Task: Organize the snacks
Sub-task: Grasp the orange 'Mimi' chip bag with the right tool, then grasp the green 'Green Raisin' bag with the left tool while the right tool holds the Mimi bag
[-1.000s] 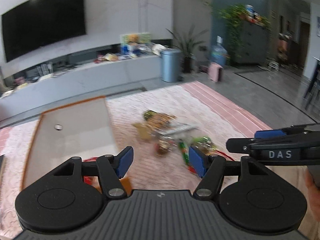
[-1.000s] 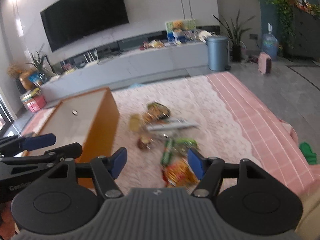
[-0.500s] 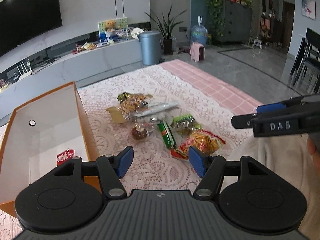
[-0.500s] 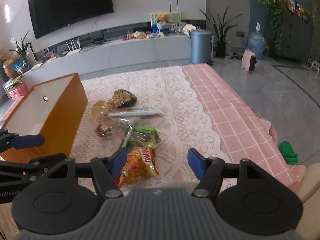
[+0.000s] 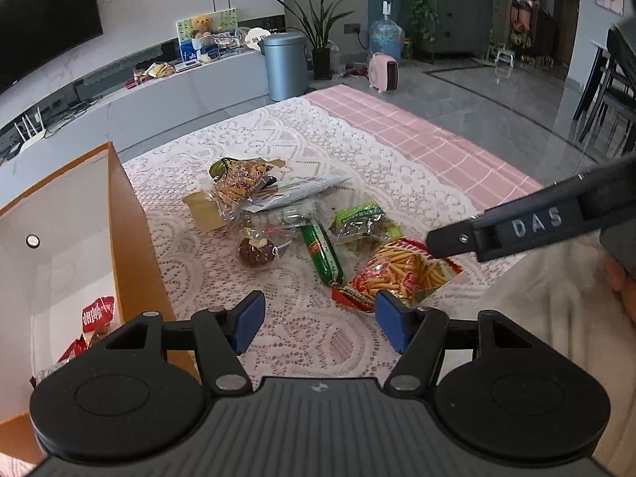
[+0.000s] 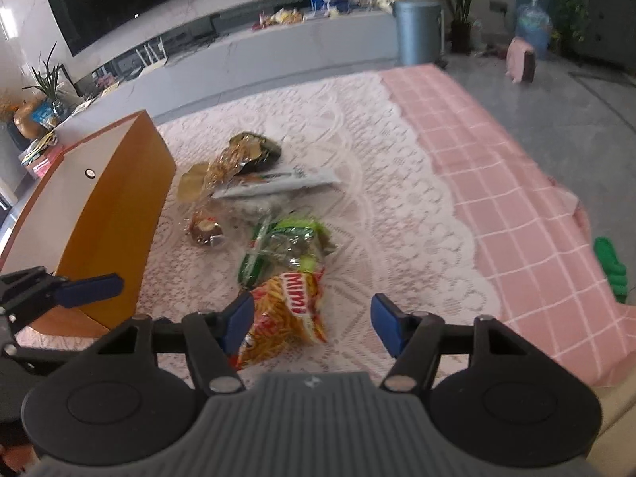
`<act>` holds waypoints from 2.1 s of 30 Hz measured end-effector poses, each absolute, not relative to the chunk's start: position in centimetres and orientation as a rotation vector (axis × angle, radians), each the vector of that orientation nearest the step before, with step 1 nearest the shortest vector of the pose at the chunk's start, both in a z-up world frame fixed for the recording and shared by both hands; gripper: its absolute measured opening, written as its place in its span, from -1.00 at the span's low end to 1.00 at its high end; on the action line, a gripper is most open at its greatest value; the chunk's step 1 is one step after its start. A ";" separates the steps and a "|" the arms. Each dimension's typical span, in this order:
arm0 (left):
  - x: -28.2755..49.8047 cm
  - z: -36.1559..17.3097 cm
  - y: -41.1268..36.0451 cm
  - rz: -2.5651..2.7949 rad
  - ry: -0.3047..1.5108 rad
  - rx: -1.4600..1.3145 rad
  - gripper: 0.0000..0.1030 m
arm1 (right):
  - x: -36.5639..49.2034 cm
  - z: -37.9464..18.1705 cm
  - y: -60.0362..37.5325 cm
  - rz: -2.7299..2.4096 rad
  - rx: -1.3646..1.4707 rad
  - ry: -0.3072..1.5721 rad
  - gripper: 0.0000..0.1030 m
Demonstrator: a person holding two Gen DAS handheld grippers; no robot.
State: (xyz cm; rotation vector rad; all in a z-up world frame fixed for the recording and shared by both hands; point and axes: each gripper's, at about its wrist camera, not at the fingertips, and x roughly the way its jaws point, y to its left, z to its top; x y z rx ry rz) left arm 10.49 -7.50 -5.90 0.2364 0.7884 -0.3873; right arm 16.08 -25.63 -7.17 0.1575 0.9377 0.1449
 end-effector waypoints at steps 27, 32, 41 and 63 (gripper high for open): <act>12.7 -7.0 -6.3 -0.396 0.836 0.203 0.45 | 21.6 -11.7 -22.7 0.185 0.112 1.231 -0.12; 12.9 -6.6 -6.7 -0.426 0.832 0.184 0.41 | 20.1 -10.5 -23.3 0.191 0.100 1.223 -0.13; 14.4 -6.6 -9.8 -0.486 0.815 0.186 0.39 | 17.8 -8.2 -26.9 0.010 0.144 1.102 -0.14; 22.4 -10.8 -14.2 -0.448 0.989 0.055 0.42 | 19.6 -9.7 -31.3 -0.219 0.435 0.947 -0.15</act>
